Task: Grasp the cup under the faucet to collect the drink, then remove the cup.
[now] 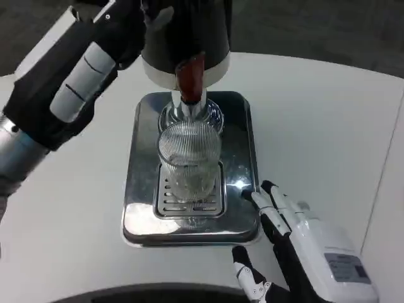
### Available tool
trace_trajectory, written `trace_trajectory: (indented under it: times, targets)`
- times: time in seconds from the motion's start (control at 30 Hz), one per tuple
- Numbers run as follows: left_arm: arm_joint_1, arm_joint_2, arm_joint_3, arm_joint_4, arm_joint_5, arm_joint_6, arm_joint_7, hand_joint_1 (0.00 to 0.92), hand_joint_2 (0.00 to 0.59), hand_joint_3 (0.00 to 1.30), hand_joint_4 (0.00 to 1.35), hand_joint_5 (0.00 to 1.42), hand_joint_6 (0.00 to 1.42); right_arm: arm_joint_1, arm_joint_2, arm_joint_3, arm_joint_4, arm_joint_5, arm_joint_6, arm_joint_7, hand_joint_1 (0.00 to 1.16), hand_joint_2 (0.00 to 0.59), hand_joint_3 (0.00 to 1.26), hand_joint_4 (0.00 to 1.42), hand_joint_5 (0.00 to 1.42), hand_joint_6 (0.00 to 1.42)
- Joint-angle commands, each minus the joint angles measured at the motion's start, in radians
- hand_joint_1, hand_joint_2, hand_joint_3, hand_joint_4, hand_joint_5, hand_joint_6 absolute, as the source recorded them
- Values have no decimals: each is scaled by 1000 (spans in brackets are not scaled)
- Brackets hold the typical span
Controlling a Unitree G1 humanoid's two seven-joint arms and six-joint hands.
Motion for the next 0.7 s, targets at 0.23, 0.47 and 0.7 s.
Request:
trace_trajectory:
  times: [0.23,0.47,0.7]
  targets:
    - [-41,-46,-52,89,41,0,-67,0,146,0,0,47,31,27,1,-15,-31,6,6,-5,346,510,115,10,63,126]
    - [-47,-44,-70,118,96,-36,-87,0,156,0,0,66,47,47,13,-23,-43,32,10,-7,346,510,115,11,72,136]
    - [-30,-35,-90,82,119,-49,-107,0,155,0,0,80,61,41,13,-24,-40,38,11,-1,349,516,115,19,83,176]
